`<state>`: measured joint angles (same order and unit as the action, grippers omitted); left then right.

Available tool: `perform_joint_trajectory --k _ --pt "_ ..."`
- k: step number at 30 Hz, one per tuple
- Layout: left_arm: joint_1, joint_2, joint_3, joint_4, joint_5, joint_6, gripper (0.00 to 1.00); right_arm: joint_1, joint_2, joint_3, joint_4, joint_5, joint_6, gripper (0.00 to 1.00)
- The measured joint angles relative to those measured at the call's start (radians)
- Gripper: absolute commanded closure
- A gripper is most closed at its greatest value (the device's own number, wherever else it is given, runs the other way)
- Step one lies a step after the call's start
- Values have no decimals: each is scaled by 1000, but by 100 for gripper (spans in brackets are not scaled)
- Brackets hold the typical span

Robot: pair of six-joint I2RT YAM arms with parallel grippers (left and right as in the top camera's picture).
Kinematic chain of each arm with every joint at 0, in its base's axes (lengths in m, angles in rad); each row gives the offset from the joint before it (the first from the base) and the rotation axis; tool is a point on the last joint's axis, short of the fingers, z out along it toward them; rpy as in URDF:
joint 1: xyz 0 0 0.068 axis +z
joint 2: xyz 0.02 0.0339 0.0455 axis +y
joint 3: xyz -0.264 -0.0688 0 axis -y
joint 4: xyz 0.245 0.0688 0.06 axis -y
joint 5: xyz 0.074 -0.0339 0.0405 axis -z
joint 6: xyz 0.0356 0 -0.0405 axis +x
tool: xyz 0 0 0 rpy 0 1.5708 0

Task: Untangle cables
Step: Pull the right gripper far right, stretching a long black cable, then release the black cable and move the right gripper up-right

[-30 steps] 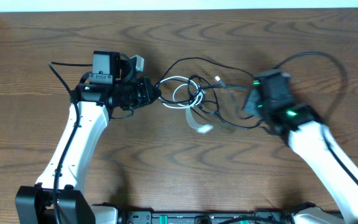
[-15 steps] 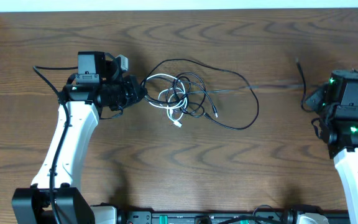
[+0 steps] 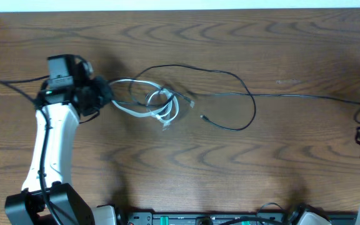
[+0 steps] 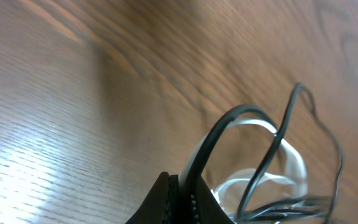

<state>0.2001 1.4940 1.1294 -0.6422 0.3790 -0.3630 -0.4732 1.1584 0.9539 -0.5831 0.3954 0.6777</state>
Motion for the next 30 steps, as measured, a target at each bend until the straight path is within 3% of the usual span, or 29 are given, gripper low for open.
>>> perform_joint_trajectory --k 4,9,12,21,30 --pt "59 0 0 59 160 -23 93 -76 0 0 6 -97 -8 99" --pt "17 0 1 151 441 -30 92 -73 0 0 14 -246 -39 99" --pt "-13 0 1 161 521 -30 93 -72 0 0 13 -270 -51 99" --pt "-13 0 1 169 471 -30 93 -72 0 0 84 -412 -176 99" --pt "-50 0 1 1 346 27 93 -57 0 19 288 -585 -256 99"
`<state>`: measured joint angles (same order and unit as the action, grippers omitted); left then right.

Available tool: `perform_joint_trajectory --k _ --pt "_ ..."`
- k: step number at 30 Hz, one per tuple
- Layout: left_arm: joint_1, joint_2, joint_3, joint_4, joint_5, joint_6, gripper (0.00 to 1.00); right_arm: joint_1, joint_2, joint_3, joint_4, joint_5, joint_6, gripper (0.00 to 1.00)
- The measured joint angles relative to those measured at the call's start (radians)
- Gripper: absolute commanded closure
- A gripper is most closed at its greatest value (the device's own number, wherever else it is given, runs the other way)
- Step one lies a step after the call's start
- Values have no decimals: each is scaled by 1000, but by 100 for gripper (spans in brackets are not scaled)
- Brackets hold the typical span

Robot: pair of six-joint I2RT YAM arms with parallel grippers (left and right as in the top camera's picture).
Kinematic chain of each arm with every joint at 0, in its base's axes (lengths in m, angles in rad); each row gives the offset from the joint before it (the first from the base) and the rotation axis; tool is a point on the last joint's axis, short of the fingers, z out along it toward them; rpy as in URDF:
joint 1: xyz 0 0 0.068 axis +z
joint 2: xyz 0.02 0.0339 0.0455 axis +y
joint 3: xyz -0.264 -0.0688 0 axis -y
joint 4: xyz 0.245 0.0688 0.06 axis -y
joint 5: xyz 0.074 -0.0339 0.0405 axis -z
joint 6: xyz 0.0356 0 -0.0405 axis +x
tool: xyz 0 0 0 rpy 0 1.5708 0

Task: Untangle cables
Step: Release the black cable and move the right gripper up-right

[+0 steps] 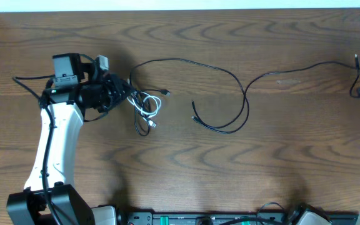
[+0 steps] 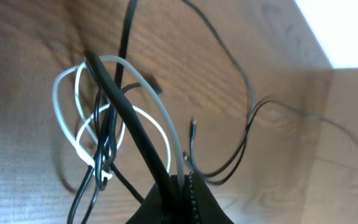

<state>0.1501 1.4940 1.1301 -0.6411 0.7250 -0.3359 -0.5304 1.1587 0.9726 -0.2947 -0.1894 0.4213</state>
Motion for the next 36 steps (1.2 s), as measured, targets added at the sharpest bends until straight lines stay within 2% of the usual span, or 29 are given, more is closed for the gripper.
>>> perform_joint_trajectory --k 5,11,14,21,29,32,36 --pt "-38 0 0 -44 -44 43 92 2 2 145 -27 146 -12 99" --pt "-68 0 0 -51 -78 56 92 3 0 344 -171 543 -14 99" --pt "-72 0 0 -51 -82 56 93 3 -6 367 -229 636 -22 99" --pt "-72 0 0 -52 -88 57 92 4 79 367 -522 465 -29 99" --pt "-72 0 0 -51 -96 57 93 6 280 366 -667 141 -133 99" --pt "-72 0 0 -51 -96 57 92 23 354 365 -732 57 -132 99" --pt "-72 0 0 -52 -96 57 93 76 451 357 -730 -14 -117 99"
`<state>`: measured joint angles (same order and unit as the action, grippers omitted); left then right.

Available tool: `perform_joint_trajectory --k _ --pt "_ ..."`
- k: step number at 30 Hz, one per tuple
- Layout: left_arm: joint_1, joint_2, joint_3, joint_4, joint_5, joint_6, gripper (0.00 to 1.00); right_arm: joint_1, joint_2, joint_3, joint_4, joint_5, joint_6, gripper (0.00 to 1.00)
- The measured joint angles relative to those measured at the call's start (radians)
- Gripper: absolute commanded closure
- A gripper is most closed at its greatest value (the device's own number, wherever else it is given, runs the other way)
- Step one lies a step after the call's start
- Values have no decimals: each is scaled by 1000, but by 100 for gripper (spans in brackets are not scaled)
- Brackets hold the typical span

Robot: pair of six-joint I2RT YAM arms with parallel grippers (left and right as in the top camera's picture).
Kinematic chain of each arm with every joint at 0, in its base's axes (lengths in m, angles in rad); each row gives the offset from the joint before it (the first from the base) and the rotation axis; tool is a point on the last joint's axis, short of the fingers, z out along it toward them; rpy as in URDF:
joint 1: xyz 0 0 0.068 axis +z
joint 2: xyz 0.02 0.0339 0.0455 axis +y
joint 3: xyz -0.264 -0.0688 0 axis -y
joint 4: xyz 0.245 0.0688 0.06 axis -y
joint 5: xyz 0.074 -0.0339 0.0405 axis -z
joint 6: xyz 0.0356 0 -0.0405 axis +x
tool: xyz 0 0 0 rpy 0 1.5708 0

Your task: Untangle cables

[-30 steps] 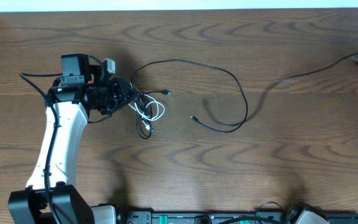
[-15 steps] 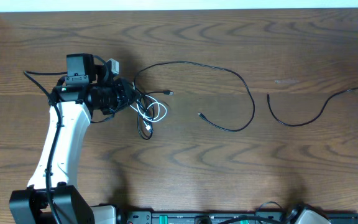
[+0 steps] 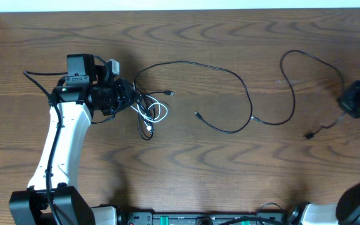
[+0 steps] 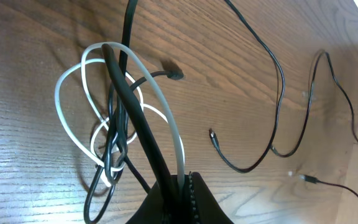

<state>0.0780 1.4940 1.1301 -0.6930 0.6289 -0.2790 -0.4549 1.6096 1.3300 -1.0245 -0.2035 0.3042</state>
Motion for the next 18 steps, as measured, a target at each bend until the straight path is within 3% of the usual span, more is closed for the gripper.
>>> perform_joint_trajectory --k 11,14,16,18 --pt "0 0 0 -1 0 0 93 247 184 -3 177 -118 -33 97" --pt "0 0 0 -2 0 0 92 310 223 -3 187 -96 -53 87" --pt "0 0 0 -7 0 0 93 341 248 -3 198 -76 -63 71" --pt "0 0 0 -11 0 0 93 359 263 -4 206 -54 -76 69"
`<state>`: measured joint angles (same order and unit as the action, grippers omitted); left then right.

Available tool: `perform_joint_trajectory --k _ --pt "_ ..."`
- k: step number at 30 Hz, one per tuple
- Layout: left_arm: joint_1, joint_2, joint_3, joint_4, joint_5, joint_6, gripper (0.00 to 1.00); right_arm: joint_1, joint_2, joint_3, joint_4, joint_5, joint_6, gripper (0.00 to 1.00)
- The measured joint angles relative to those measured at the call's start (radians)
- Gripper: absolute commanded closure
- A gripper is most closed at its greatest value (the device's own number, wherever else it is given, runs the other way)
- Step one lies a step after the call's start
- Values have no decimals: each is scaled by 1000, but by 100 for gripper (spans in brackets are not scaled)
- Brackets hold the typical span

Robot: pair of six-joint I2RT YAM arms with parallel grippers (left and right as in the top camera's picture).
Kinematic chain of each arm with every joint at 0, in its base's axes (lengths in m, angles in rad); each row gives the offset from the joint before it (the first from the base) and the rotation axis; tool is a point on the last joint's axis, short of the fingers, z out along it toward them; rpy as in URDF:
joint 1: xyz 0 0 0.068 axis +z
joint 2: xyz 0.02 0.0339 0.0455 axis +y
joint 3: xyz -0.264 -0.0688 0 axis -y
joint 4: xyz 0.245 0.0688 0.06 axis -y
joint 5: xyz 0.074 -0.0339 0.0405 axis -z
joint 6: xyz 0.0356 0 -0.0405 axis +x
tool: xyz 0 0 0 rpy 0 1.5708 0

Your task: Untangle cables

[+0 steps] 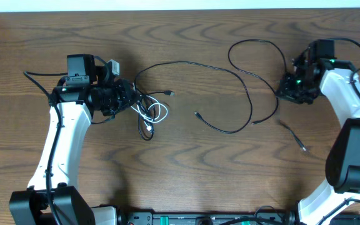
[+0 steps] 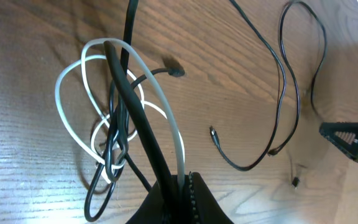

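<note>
A knot of white cable (image 1: 157,111) and black cable hangs from my left gripper (image 1: 129,100) at the table's left. In the left wrist view that gripper (image 2: 180,182) is shut on a white strand (image 2: 166,109) and a thick black strand (image 2: 135,112) side by side. A long thin black cable (image 1: 230,75) runs right from the knot, curls past a loose plug (image 1: 196,114), loops up and reaches my right gripper (image 1: 290,89), which looks shut on it. Its far plug (image 1: 302,148) lies on the wood. The right gripper (image 2: 350,138) also shows in the left wrist view.
The brown wooden table (image 1: 180,181) carries nothing besides the cables. A small black plug (image 1: 169,93) sticks out of the knot. The left arm's own lead trails off to the left (image 1: 36,78). A black rail runs along the near edge (image 1: 205,219).
My right gripper has moved left and up from the right edge to beside the cable's loop, and the loop and far plug have shifted left with it. The left gripper and knot are unchanged.
At first the left gripper held the knot low while the black cable stretched taut to the right edge. Then the knot was lifted and bunched tighter, and the cable went slack. The right gripper has since come inward with its end, piling a loop at the upper right.
</note>
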<state>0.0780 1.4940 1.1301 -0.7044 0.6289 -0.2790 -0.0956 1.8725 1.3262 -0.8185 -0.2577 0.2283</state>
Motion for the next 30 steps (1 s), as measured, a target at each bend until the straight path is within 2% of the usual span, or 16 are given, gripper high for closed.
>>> perform_joint_trajectory --k 6,14,23,30 --pt "0 0 0 -26 0 0 93 40 19 0 17 50 -14 54" --pt "0 0 0 -35 0 0 93 78 19 0 27 83 -11 52" --pt "0 0 0 -38 0 0 92 138 19 -10 -2 262 151 51" --pt "0 0 0 -40 0 0 92 151 19 -115 129 307 243 48"
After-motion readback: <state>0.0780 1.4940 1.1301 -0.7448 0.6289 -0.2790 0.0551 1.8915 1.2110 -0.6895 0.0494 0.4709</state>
